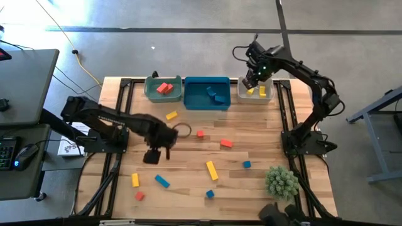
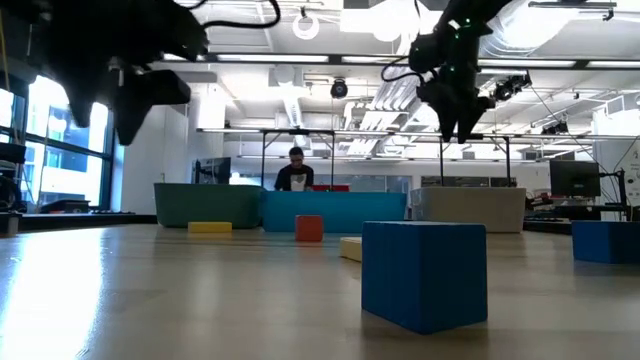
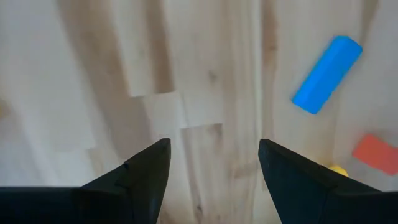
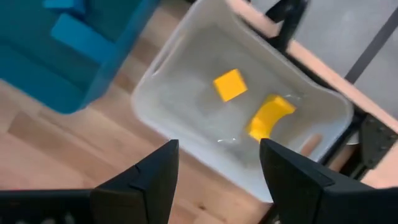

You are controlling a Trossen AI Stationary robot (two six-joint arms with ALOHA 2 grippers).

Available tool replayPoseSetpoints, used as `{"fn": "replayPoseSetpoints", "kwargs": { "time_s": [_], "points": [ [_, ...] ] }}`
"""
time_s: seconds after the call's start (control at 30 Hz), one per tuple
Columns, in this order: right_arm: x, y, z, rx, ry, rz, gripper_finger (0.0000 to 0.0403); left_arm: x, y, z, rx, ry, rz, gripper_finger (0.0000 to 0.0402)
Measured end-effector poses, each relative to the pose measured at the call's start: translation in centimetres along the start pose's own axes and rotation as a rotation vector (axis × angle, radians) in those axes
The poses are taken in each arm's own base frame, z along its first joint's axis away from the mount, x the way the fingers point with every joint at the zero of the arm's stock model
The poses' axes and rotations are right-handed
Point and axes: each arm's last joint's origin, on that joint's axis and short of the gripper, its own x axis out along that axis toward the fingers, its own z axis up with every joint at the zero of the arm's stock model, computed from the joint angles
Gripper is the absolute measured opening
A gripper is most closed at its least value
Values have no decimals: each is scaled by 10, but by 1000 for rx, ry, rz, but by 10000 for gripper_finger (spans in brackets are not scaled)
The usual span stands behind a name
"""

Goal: Sort & place blocks by color
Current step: Put the blue block into the blue bin

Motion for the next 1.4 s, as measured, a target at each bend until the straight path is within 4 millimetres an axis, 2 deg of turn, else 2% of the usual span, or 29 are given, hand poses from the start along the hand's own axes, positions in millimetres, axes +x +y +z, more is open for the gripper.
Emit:
{"fn": "replayPoseSetpoints", "kwargs": {
  "time_s": [0.17,0.6,1.1,1.4],
  "points": [
    [-3,27,-6,-30,-1,20,211,10,-25,-4,98,0,11,234],
    [-8,84,-23,-77,-5,60,211,38,-68,-8,234,-37,6,234],
    [-14,122,-43,-93,-29,43,211,59,-107,-3,309,-116,15,234],
    [-17,136,-52,-106,-46,35,211,90,-117,0,342,-41,70,234]
  ]
}}
